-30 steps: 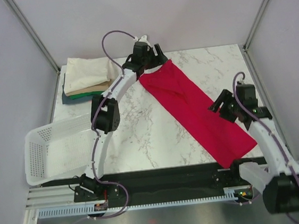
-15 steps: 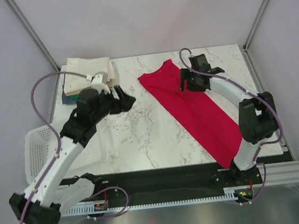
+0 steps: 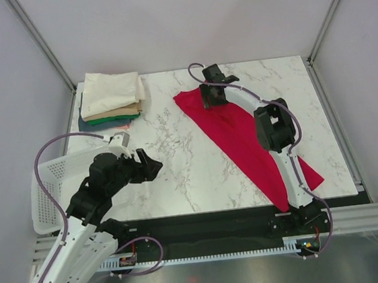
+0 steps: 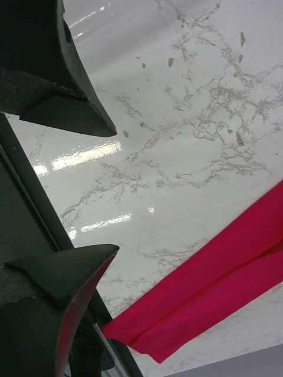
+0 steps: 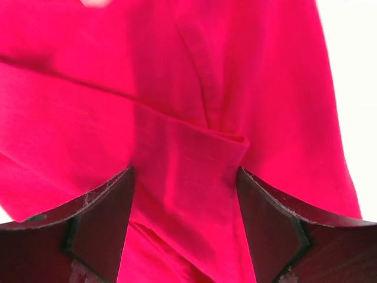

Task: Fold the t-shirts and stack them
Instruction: Fold the tshirt

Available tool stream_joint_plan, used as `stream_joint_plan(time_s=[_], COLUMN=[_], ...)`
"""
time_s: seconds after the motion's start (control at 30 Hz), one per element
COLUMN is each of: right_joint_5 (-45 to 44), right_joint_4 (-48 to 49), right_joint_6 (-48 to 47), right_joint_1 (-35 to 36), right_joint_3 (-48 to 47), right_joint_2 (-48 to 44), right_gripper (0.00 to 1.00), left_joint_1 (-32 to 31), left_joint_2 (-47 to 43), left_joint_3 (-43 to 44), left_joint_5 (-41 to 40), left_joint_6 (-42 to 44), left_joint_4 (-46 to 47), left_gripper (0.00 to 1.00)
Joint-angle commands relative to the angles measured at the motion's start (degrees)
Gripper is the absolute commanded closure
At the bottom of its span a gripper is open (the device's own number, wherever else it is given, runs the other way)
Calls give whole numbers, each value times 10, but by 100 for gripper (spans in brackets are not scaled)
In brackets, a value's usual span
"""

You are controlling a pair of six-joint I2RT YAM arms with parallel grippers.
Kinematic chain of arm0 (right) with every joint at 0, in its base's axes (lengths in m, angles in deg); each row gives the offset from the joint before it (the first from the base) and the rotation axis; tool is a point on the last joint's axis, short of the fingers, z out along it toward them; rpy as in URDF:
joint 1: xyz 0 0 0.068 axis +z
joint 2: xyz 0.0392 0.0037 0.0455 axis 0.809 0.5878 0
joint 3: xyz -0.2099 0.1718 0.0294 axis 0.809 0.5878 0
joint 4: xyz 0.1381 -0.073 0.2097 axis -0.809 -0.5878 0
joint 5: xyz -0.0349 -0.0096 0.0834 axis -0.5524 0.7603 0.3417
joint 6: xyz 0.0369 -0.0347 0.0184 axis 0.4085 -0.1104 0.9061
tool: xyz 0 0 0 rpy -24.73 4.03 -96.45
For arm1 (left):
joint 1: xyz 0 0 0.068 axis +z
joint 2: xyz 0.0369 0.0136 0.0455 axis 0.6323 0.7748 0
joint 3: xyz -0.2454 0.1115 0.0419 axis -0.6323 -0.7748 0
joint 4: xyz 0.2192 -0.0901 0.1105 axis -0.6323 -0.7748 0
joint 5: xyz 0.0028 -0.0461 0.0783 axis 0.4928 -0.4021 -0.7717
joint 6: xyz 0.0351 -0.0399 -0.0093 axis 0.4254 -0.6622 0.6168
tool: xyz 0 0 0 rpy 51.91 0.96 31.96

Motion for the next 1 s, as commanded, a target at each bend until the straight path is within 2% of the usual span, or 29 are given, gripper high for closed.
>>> stream_joint_plan(time_s=[0.0, 0.1, 0.17, 0.27, 0.37, 0.43, 0.47, 0.53, 0.57, 0.63, 0.67, 0.73, 0.83, 0.9, 0.97], right_joint_5=[-51, -47, -76, -150, -148, -114, -93, -50, -30, -2, 0, -13, -46, -66, -83], right_joint_4=[-13, 12, 8, 39, 120, 153, 165, 194, 206, 221, 219, 210, 160, 127, 93], right_joint_6=[41, 87, 132, 210, 317, 342, 334, 309, 300, 259, 226, 202, 175, 170, 171], right_joint_1=[19, 24, 24, 16, -14, -30, -32, -34, -34, -39, -42, -56, -89, -122, -144], right_joint_3=[-63, -127, -227, -316, -299, -298, -293, -244, -217, -144, -121, -45, 38, 87, 186], right_joint_2=[50, 106, 149, 217, 220, 210, 199, 139, 111, 17, -49, -119, -250, -351, -426], right_gripper=[23, 29, 29, 27, 29, 29, 24, 17, 10, 2, 2, 2, 2, 2, 2], left_joint_1=[0, 0, 0, 0, 0, -1, 0, 0, 0, -4, -20, -50, -133, -199, -254], left_joint_2=[24, 37, 42, 46, 49, 48, 49, 60, 67, 97, 108, 155, 221, 291, 345], left_joint_3=[8, 10, 10, 10, 12, 12, 13, 13, 13, 12, 9, 2, 8, 15, 19], left_joint_5=[8, 17, 18, 19, 23, 20, 22, 29, 33, 44, 46, 34, -5, -20, -22], left_joint_6=[22, 23, 23, 23, 25, 26, 26, 23, 20, 5, 0, -33, -106, -141, -178], left_joint_4=[16, 16, 16, 16, 16, 17, 18, 24, 27, 37, 47, 86, 127, 198, 257], left_gripper=[20, 20, 20, 20, 20, 20, 20, 20, 20, 20, 20, 20, 21, 21, 21])
